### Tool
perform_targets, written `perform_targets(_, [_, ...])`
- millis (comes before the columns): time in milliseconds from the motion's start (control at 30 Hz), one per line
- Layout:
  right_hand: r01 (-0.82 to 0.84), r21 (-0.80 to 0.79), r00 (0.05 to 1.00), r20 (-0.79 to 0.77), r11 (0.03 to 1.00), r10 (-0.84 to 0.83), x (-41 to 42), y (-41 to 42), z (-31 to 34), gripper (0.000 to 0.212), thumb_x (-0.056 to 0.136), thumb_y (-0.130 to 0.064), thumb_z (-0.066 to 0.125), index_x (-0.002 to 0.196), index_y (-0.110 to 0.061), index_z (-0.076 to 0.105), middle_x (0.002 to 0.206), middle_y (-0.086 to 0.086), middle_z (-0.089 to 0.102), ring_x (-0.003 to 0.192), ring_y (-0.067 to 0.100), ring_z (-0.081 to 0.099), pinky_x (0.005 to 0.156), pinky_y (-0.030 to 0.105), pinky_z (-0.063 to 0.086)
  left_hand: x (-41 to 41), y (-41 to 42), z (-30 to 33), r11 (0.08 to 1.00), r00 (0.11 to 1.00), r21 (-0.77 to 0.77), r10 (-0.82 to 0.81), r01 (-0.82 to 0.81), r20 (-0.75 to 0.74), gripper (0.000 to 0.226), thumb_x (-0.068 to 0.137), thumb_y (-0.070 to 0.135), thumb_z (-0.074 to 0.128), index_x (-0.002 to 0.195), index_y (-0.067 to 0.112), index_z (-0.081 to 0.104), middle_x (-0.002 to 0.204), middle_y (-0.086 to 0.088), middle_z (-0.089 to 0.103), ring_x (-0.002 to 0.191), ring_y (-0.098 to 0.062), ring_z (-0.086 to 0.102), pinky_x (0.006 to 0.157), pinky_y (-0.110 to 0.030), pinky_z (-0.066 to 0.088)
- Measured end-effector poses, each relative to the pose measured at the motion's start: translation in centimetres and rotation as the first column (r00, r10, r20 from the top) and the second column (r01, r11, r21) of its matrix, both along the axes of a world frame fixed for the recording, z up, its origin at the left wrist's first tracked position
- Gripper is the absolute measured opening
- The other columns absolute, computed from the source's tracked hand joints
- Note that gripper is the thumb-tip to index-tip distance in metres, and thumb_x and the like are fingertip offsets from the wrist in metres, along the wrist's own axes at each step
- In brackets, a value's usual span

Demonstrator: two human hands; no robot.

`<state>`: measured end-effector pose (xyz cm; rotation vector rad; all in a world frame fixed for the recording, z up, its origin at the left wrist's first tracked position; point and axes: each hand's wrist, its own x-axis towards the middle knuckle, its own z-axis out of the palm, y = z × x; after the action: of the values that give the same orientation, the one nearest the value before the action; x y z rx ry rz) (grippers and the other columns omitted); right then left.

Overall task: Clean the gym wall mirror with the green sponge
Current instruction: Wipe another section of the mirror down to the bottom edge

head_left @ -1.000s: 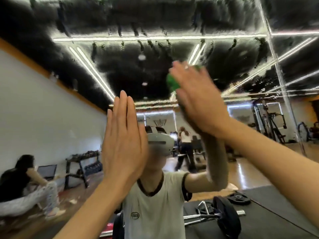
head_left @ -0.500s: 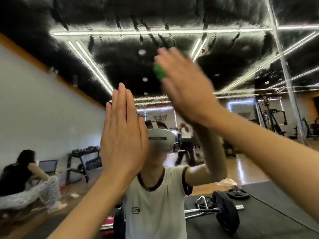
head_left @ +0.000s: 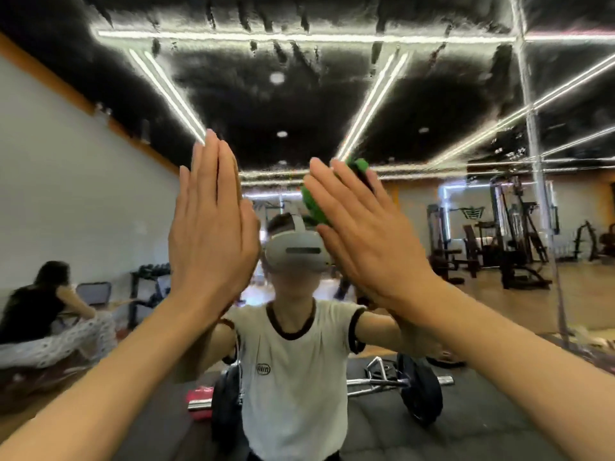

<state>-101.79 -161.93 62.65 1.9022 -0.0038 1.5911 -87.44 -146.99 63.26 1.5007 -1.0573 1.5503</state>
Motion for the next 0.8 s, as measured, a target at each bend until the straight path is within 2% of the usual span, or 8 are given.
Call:
perform_targets(133, [-0.078, 0.392, 0.959, 0.281, 0.916, -0.039, -7.4, -6.8, 1.7, 0.052, 0.103, -0.020, 0.036, 0.153, -0.007, 0.032, 0.162, 0.012, 0.029, 0.152, 0.020, 0.017, 0.126, 0.051, 0.010, -1.9, -0.4, -0.5, 0.992, 0.992, 0.000, -0.123, 0.123, -0.033, 0.063, 0.105, 0.022, 0.027, 0.161, 0.003, 0.007, 0.171, -0.009, 0.000, 0.157, -0.019, -0.004, 0.125, -0.026, -0.008])
perform_targets(233, [-0.127, 0.513, 0.884, 0.447, 0.849, -0.138, -6.7, -6.3, 2.1, 0.055, 0.107, -0.023, 0.030, 0.158, -0.004, 0.023, 0.166, 0.014, 0.020, 0.154, 0.029, 0.012, 0.125, 0.053, 0.007, -5.8, -3.9, -1.3, 0.978, 0.978, 0.056, -0.203, 0.201, 0.042, 0.062, 0.105, 0.017, 0.030, 0.161, 0.004, 0.007, 0.170, -0.009, 0.000, 0.157, -0.016, -0.004, 0.126, -0.026, -0.007])
perform_targets(333, [-0.091, 0.282, 0.965, 0.263, 0.955, 0.015, -2.5, -3.0, 1.8, 0.055, 0.105, -0.025, 0.032, 0.156, -0.005, 0.030, 0.164, 0.015, 0.027, 0.153, 0.031, 0.019, 0.126, 0.047, 0.006, -9.1, -7.9, -1.6, 0.963, 0.958, 0.075, -0.266, 0.259, 0.110, 0.062, 0.102, 0.006, 0.034, 0.160, -0.001, 0.014, 0.169, -0.013, 0.008, 0.157, -0.022, 0.003, 0.127, -0.031, -0.001])
perform_targets(433, [-0.008, 0.044, 0.999, 0.039, 0.999, 0.006, -3.8, -4.5, 1.6, 0.054, 0.104, -0.027, 0.033, 0.152, -0.005, 0.038, 0.160, 0.015, 0.036, 0.150, 0.030, 0.027, 0.125, 0.042, 0.009, -8.6, -9.3, -1.7, 0.979, 0.974, 0.064, -0.200, 0.194, 0.106, 0.065, 0.101, 0.003, 0.040, 0.160, 0.000, 0.013, 0.169, -0.014, 0.009, 0.157, -0.021, 0.004, 0.127, -0.029, -0.003])
perform_targets(500, [-0.040, 0.169, 0.991, 0.132, 0.985, 0.017, -6.6, -7.4, 1.9, 0.053, 0.106, -0.027, 0.030, 0.154, -0.007, 0.034, 0.162, 0.012, 0.031, 0.152, 0.026, 0.021, 0.126, 0.040, 0.007, -7.8, -9.5, -2.0, 0.991, 0.984, 0.094, -0.112, 0.099, 0.137, 0.071, 0.100, 0.002, 0.047, 0.160, 0.001, 0.011, 0.170, -0.013, 0.006, 0.157, -0.021, 0.002, 0.127, -0.029, -0.004])
perform_targets(600, [-0.190, 0.428, 0.906, 0.423, 0.884, -0.011, -8.7, -9.4, 1.4, 0.053, 0.108, -0.026, 0.027, 0.157, -0.008, 0.027, 0.165, 0.010, 0.023, 0.155, 0.025, 0.012, 0.127, 0.046, 0.004, -7.9, -9.7, -2.0, 0.993, 0.987, 0.111, -0.057, 0.040, 0.152, 0.064, 0.104, 0.012, 0.039, 0.161, 0.001, 0.010, 0.170, -0.012, 0.004, 0.157, -0.022, 0.001, 0.127, -0.033, -0.002])
perform_targets(667, [-0.187, 0.430, 0.901, 0.433, 0.883, -0.019, -7.2, -8.2, 0.2, 0.054, 0.107, -0.024, 0.027, 0.158, -0.007, 0.024, 0.166, 0.010, 0.021, 0.155, 0.026, 0.011, 0.127, 0.048, 0.006, -8.1, -9.7, -2.0, 0.992, 0.990, 0.123, -0.027, 0.010, 0.141, 0.062, 0.104, 0.018, 0.032, 0.160, 0.000, 0.012, 0.170, -0.013, 0.005, 0.157, -0.024, 0.002, 0.127, -0.034, -0.002])
perform_targets(800, [-0.022, 0.065, 1.000, -0.003, 0.998, 0.022, -7.4, -8.0, -2.8, 0.053, 0.107, -0.025, 0.034, 0.156, -0.007, 0.031, 0.164, 0.010, 0.026, 0.154, 0.025, 0.016, 0.127, 0.043, 0.008, -8.2, -9.5, -2.1, 0.991, 0.991, 0.134, -0.027, 0.009, 0.132, 0.059, 0.106, 0.019, 0.029, 0.160, -0.001, 0.014, 0.169, -0.014, 0.007, 0.157, -0.025, 0.003, 0.127, -0.032, -0.003])
